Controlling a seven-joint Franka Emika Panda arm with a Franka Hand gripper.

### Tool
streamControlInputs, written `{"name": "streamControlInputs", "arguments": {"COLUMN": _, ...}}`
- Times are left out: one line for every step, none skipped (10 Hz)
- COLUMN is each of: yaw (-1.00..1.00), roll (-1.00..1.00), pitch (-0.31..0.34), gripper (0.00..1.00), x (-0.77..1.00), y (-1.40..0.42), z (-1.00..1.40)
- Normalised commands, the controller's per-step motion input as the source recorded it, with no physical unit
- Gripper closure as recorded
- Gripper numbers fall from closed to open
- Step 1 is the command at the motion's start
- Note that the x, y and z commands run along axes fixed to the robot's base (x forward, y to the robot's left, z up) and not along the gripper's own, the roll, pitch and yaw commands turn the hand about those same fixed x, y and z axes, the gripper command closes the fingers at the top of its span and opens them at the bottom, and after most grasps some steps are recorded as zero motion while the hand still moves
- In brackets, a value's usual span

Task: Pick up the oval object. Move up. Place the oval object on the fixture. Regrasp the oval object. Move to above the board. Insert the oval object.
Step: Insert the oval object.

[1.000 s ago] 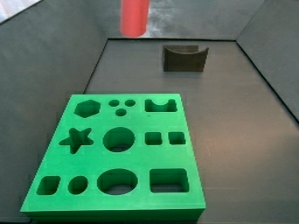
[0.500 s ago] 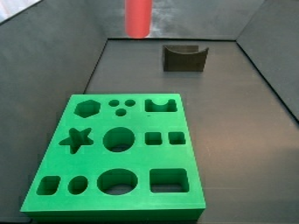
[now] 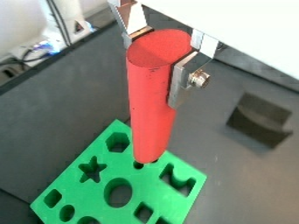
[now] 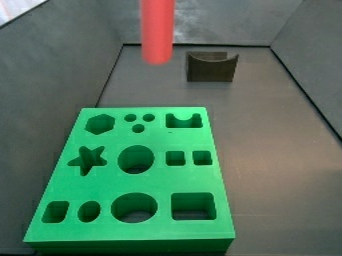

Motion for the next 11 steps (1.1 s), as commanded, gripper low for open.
{"name": "streamControlInputs", "arguments": {"yaw": -0.71, "roll": -0.15, "pitch": -0.237, "gripper": 1.00, "x": -0.17, "y": -0.09, "z": -0.31}}
{"name": "streamControlInputs", "arguments": {"yaw": -0.77, "roll": -0.01, "pitch": -0.124, "gripper": 1.00, "x": -0.21, "y": 0.00, "z": -0.07}}
{"name": "streamControlInputs", "arguments": {"yaw": -0.88, "roll": 0.00, "pitch": -0.089, "gripper": 1.00, "x": -0.17, "y": 0.00, "z": 0.00}}
{"name": "streamControlInputs", "arguments": {"yaw": -0.91, "roll": 0.00, "pitch": -0.051, "gripper": 1.00, "x": -0.18, "y": 0.00, "z": -0.01}}
{"name": "streamControlInputs", "arguments": {"yaw": -0.92, "roll": 0.00, "pitch": -0.034, "gripper": 1.00, "x": -0.17, "y": 0.00, "z": 0.00}}
{"name": "streamControlInputs", "arguments": {"yaw": -0.90, "roll": 0.00, "pitch": -0.033, "gripper": 1.00, "x": -0.16, "y": 0.00, "z": 0.00}}
{"name": "streamControlInputs", "arguments": {"yaw": -0.88, "roll": 0.00, "pitch": -0.034, "gripper": 1.00, "x": -0.16, "y": 0.00, "z": 0.00}}
{"name": "streamControlInputs", "arguments": {"yaw": -0.77, "roll": 0.00, "pitch": -0.029, "gripper": 1.00, "x": -0.14, "y": -0.11, "z": 0.00}}
{"name": "streamControlInputs", "arguments": {"yaw": -0.72, "roll": 0.00, "pitch": -0.023, "gripper": 1.00, "x": -0.15, "y": -0.19, "z": 0.00}}
{"name": "streamControlInputs", "arguments": {"yaw": -0.76, "roll": 0.01, "pitch": -0.011, "gripper": 1.00, "x": -0.10, "y": -0.19, "z": 0.00}}
{"name": "streamControlInputs", "arguments": {"yaw": -0.77, "roll": 0.00, "pitch": -0.007, "gripper": 1.00, "x": -0.10, "y": -0.21, "z": -0.03}}
